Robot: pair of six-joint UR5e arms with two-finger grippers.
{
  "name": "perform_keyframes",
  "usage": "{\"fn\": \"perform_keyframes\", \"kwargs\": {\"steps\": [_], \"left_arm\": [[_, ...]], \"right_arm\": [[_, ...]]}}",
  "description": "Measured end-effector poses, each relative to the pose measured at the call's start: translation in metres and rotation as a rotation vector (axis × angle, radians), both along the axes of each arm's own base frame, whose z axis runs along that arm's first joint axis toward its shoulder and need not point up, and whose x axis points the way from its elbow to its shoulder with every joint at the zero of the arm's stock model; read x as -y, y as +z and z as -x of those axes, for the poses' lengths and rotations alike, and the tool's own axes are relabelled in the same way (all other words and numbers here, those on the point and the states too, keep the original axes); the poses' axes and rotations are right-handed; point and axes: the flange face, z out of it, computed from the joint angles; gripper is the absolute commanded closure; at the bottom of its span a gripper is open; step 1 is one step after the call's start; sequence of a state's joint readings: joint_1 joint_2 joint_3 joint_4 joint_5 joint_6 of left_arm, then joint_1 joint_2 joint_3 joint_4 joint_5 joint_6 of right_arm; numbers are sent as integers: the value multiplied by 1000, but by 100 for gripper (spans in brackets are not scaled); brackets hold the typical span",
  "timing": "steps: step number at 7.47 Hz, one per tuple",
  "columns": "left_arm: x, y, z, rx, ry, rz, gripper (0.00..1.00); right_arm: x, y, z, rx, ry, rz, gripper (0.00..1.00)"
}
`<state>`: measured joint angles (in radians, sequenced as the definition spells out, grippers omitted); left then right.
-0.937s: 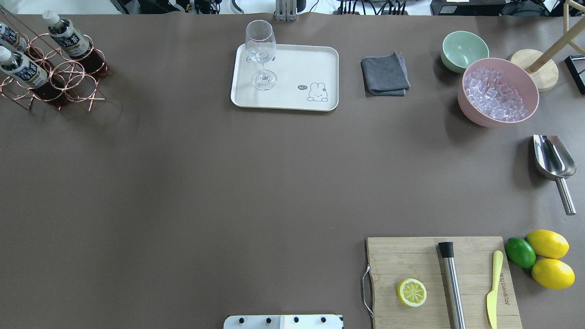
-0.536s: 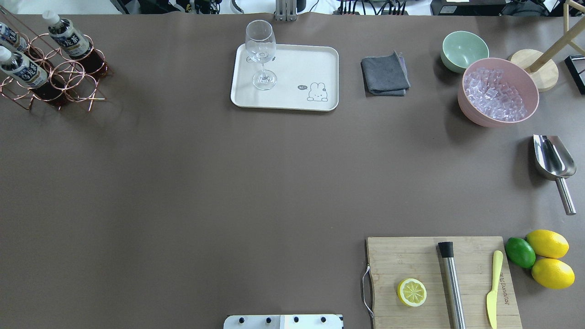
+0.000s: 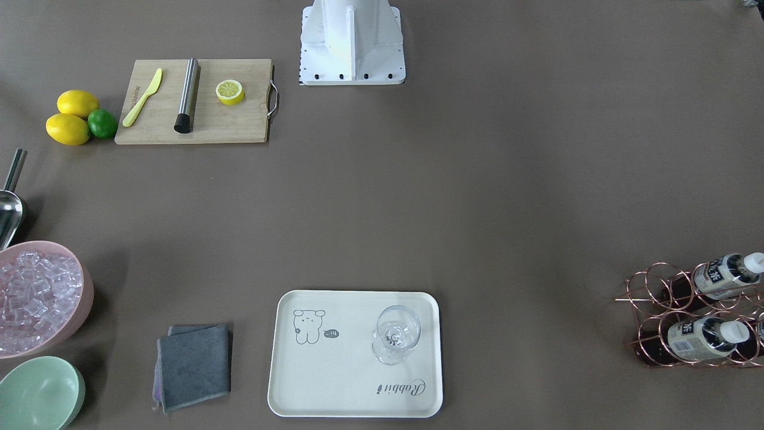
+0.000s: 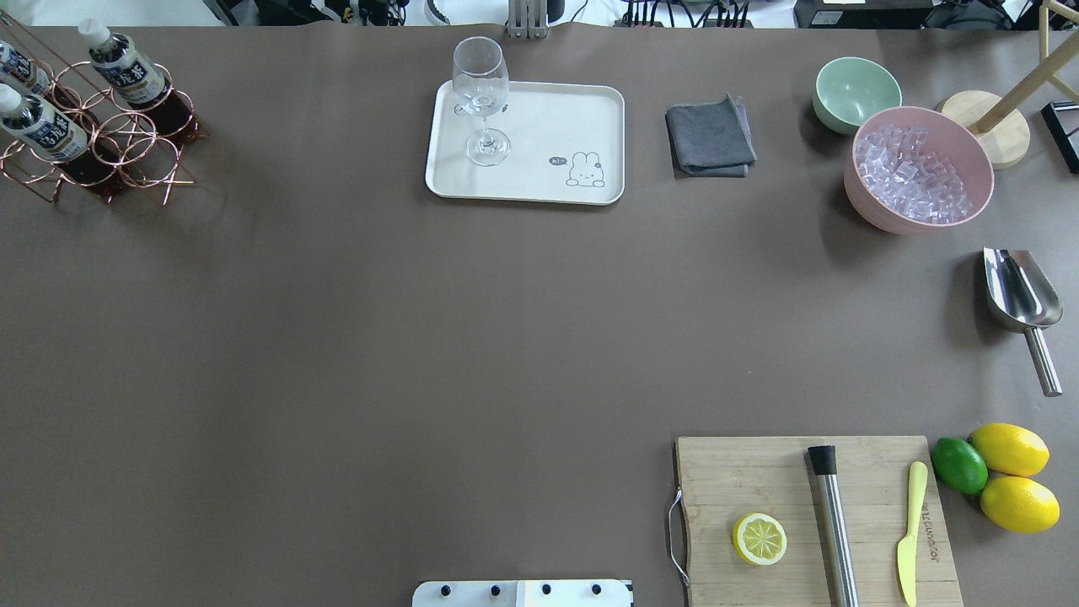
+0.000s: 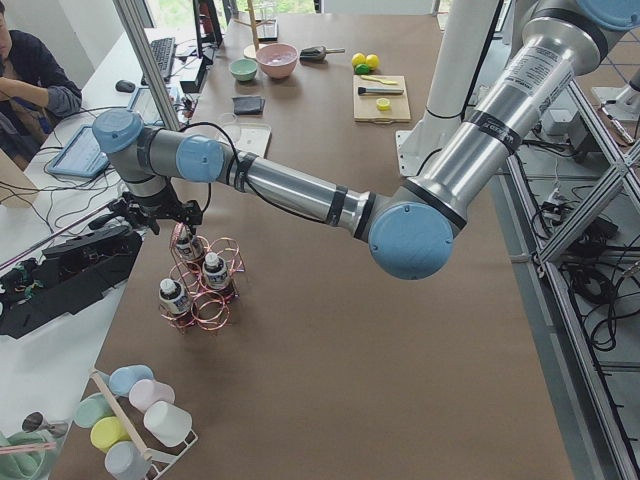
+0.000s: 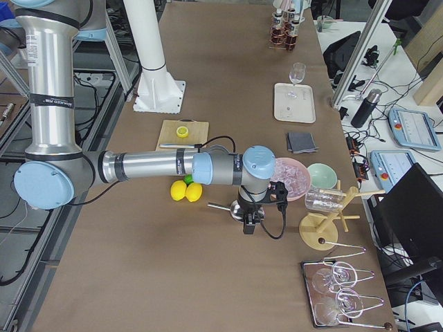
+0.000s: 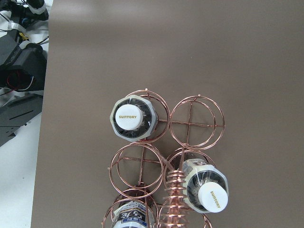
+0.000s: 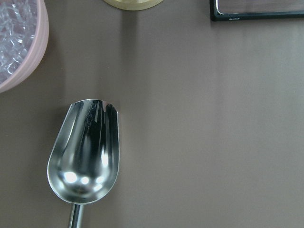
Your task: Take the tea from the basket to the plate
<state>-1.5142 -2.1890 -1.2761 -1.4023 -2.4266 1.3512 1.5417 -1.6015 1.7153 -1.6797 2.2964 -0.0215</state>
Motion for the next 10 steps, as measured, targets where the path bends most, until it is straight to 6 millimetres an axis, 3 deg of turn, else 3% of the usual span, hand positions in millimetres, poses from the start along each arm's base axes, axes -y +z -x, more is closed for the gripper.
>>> {"fn": "perform_keyframes", "kwargs": {"steps": [1, 2, 3, 7, 10], "left_arm": [[0, 3, 0, 0, 2, -1, 45], [-1, 6, 0, 0, 3, -4, 77], [-2, 9, -1, 1, 4, -12, 100], [-4, 13, 2, 4, -2, -19, 100], [-9, -3, 8, 1, -15, -31, 100]], "right_arm": [[0, 0, 0, 0, 0, 0, 0], [0, 0, 0, 0, 0, 0, 0], [0, 0, 0, 0, 0, -1, 0], [0, 0, 0, 0, 0, -1, 0], [0, -1, 0, 0, 0, -2, 0]]}}
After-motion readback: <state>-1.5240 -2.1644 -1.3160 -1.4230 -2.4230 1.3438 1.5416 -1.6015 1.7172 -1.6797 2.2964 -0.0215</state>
